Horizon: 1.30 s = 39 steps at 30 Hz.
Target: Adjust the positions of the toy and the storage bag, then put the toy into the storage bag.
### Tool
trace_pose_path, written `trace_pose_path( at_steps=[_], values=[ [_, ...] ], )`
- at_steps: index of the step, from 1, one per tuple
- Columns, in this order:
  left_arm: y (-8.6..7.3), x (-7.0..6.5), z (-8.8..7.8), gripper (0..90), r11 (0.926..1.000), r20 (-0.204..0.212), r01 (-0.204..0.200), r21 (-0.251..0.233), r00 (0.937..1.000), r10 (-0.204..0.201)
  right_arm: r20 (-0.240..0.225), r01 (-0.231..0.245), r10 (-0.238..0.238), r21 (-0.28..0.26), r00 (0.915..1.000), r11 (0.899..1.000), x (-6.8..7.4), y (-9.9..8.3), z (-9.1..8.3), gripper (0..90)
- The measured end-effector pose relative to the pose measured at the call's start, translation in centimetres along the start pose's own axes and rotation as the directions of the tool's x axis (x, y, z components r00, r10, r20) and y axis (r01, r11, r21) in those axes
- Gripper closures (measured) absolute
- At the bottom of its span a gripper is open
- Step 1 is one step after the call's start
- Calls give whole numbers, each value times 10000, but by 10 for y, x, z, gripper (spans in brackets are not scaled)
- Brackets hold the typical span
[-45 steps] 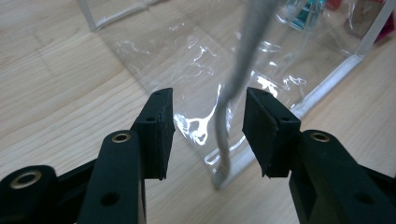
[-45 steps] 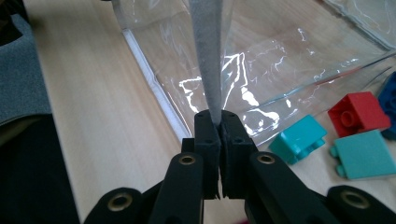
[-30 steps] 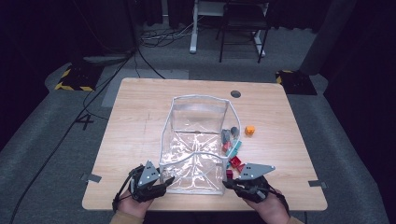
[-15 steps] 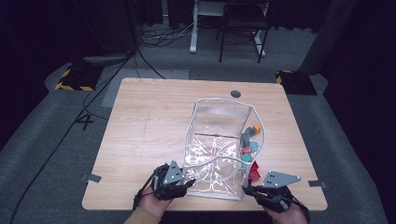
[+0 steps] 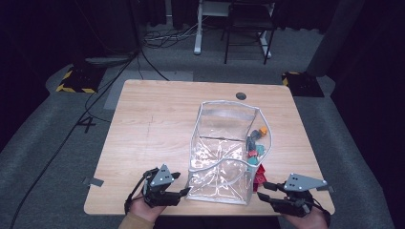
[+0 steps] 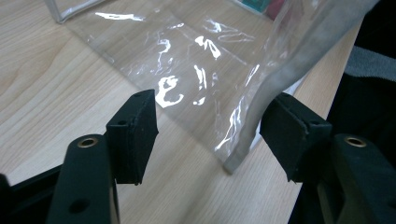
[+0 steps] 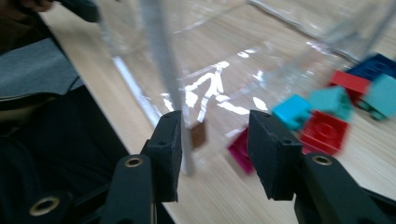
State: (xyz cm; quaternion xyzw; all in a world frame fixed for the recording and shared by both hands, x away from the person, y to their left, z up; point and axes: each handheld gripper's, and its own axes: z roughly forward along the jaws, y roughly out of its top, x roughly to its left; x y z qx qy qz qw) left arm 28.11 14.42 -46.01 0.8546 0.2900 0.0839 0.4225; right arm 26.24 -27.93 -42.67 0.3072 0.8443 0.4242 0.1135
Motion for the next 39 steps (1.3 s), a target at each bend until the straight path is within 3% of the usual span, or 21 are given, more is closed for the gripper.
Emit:
trace_pose_path(
  at_steps=[8, 11, 21, 26, 29, 31, 33, 36, 39],
  values=[
    [-10, 7, -13, 337, 9989, 186, -372, 271, 9992, 367, 827, -516, 542, -330, 9951, 9981, -26, 0, -18, 529],
    [-11, 9, -19, 323, 9969, -102, -728, 316, 9973, 731, 1054, -672, 707, -366, 9919, 9971, -34, 1, -22, 527],
    [-18, 35, -23, 298, 9997, -856, -37, 233, 9963, 57, 1519, -1093, 1182, -661, 9813, 9918, -59, 10, -31, 509],
    [-24, 48, -24, 295, 9987, -1569, 249, 448, 9875, -176, 1596, -1303, 1418, -806, 9769, 9882, -81, 23, -26, 496],
    [-33, 57, -23, 295, 9974, -1877, 607, 383, 9808, -525, 1637, -1404, 1519, -793, 9747, 9869, -95, 29, -18, 490],
    [-41, 63, -21, 295, 9953, -2232, 812, 519, 9724, -677, 1828, -1469, 1576, -708, 9704, 9866, -109, 35, -8, 488],
    [-43, 64, -20, 294, 9946, -2282, 880, 559, 9709, -730, 1925, -1436, 1543, -684, 9691, 9873, -113, 37, -5, 487],
    [-52, 66, -17, 293, 9894, -2642, 1142, 900, 9606, -868, 2064, -1443, 1562, -715, 9659, 9869, -126, 43, 2, 482],
    [-56, 65, -16, 290, 9885, -2701, 1163, 963, 9589, -865, 2095, -1423, 1533, -667, 9657, 9876, -138, 49, 5, 480]
  ],
)
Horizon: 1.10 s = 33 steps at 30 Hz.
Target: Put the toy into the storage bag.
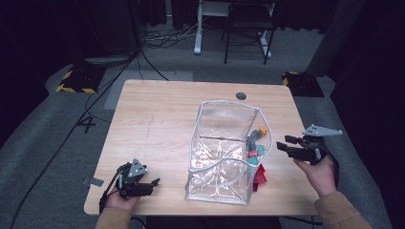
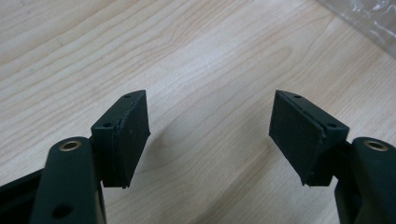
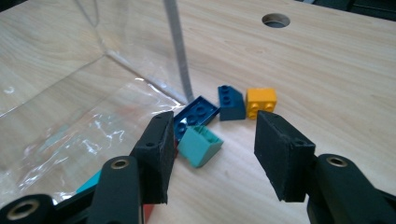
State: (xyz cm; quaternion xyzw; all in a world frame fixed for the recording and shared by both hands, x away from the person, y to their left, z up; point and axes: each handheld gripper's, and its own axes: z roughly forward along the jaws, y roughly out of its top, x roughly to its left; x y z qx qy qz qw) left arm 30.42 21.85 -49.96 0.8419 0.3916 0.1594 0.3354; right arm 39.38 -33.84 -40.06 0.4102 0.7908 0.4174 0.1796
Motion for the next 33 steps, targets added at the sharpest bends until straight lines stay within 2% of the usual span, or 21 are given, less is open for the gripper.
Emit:
trace_pose_path(
  at_steps=[3, 5, 9, 10, 12, 15, 16, 20, 23, 27, 29, 33],
  values=[
    [-3, 0, 2, 290, 10000, -27, -31, 78, 10000, 31, 31, -67, 66, 104, 10000, 9999, -10, 5, 8, 480],
    [-5, 3, 3, 288, 10000, 172, 61, -78, 9998, -59, 22, -134, 133, 108, 9999, 9999, -15, 8, 16, 480],
    [-6, 8, 4, 278, 9997, 242, 67, -246, 9997, -61, 85, -136, 134, 308, 9999, 9994, -24, 19, 42, 480],
    [-6, 8, 4, 278, 9997, 235, 62, -241, 9997, -57, 85, -136, 134, 308, 9999, 9994, -24, 19, 42, 480],
    [-6, 8, 4, 274, 9997, 254, 72, -234, 9997, -66, 87, -115, 112, 329, 9999, 9994, -27, 21, 54, 480],
    [-5, 9, 5, 269, 9998, 317, 29, -213, 9995, -22, 102, -359, 354, 625, 9993, 9974, -32, 24, 70, 479],
    [-5, 9, 5, 265, 9998, 320, 17, -195, 9995, -11, 244, -438, 421, 704, 9988, 9966, -34, 26, 78, 476],
    [-5, 9, 5, 255, 9997, 287, 119, -189, 9995, -114, 423, -604, 574, 744, 9975, 9954, -39, 27, 91, 470],
    [-4, 10, 6, 248, 9997, 290, 132, -193, 9995, -127, 641, -675, 614, 980, 9961, 9929, -41, 23, 102, 469],
    [-3, 12, 7, 224, 9999, 366, 8, -123, 9993, -3, 768, -794, 702, 1250, 9946, 9890, -43, 19, 114, 468],
    [-2, 13, 8, 207, 10000, 399, -11, -96, 9992, 15, 855, -677, 565, 1342, 9947, 9886, -41, 18, 118, 472],
    [-1, 13, 9, 191, 10000, 419, -6, -56, 9991, 8, 1046, -732, 588, 1401, 9928, 9874, -41, 16, 123, 536]
  ],
)
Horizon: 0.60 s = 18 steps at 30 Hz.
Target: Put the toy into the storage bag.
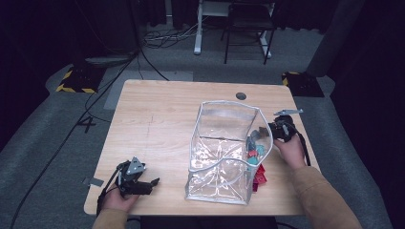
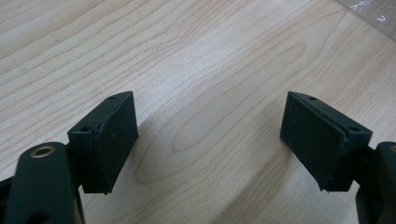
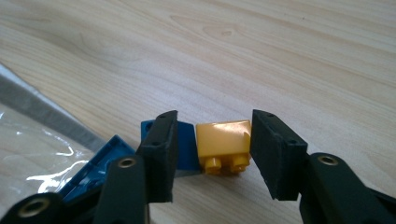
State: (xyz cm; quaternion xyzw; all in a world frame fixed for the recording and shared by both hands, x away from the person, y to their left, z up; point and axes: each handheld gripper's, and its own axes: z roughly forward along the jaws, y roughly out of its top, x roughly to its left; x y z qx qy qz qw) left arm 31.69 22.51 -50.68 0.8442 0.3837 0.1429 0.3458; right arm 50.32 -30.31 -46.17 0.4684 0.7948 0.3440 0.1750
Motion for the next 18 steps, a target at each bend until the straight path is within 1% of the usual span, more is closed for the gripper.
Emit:
trace_pose_path(
  at_steps=[1, 3, 5, 6, 7, 10, 11, 12, 14, 18],
  values=[
    [0, 0, 0, 191, 10000, 0, -2, 0, 10000, 2, 53, -6, 6, -3, 10000, 10000, -1, 0, 0, 556],
    [0, 0, 0, 191, 10000, 0, -2, 2, 10000, 2, 136, -46, 46, -42, 9999, 10000, -4, 0, 0, 562],
    [0, 0, 0, 191, 10000, 0, 6, -4, 10000, -6, 221, -53, 53, -16, 9997, 10000, -6, 0, 1, 553],
    [0, 0, 0, 191, 10000, -1, 10, -6, 10000, -10, 269, -135, 131, 146, 9996, 9998, -8, -1, 3, 523],
    [0, 0, 0, 190, 10000, 2, 1, 3, 10000, -1, 298, -193, 188, 183, 9994, 9996, -9, -2, 4, 514],
    [0, 0, 0, 190, 10000, -3, 22, -12, 10000, -22, 333, -189, 181, 239, 9993, 9995, -10, -3, 6, 510],
    [0, 0, 0, 190, 10000, -5, 24, -15, 10000, -24, 405, -96, 80, 372, 9991, 9993, -9, -3, 10, 531],
    [0, 0, 0, 190, 10000, -12, 15, -13, 10000, -15, 405, -96, 80, 372, 9991, 9993, -9, -3, 10, 531],
    [0, 0, 0, 190, 10000, -9, 17, -18, 10000, -17, 475, 33, -58, 528, 9989, 9986, -9, -4, 12, 582],
    [0, 0, 0, 190, 10000, -19, 26, -18, 10000, -26, 512, -150, 124, 517, 9986, 9986, -9, -4, 11, 587]
  ],
)
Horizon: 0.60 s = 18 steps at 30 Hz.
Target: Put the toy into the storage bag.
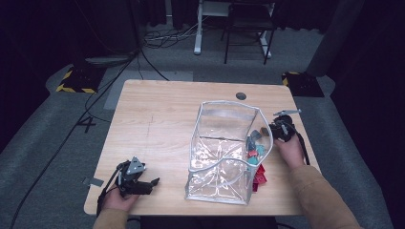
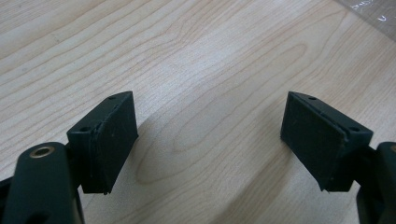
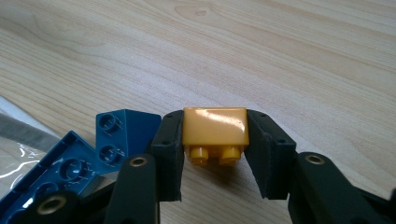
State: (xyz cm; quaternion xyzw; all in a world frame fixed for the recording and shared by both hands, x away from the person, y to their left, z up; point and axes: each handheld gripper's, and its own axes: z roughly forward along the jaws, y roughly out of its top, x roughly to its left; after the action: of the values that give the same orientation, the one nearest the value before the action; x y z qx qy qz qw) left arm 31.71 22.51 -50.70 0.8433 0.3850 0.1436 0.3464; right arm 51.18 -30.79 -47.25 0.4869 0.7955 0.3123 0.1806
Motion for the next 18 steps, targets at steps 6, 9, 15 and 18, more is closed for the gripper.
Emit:
trace_pose_path(
  at_steps=[6, 9, 15, 18],
  values=[
    [0, 1, 0, 187, 10000, 33, 2, 12, 10000, -2, -244, 105, -115, -411, 9996, 9991, 3, 4, -17, 587],
    [1, 3, 1, 180, 10000, -19, 7, 22, 10000, -7, -392, 150, -179, -730, 9991, 9972, 6, 6, -36, 587],
    [4, 7, 4, 168, 10000, -64, 91, 15, 9999, -90, -734, -107, 13, -1280, 9973, 9917, 8, 7, -64, 587],
    [4, 7, 4, 166, 9999, -81, 102, 32, 9999, -102, -809, -46, -81, -1561, 9967, 9877, 11, 8, -80, 587]
  ],
)
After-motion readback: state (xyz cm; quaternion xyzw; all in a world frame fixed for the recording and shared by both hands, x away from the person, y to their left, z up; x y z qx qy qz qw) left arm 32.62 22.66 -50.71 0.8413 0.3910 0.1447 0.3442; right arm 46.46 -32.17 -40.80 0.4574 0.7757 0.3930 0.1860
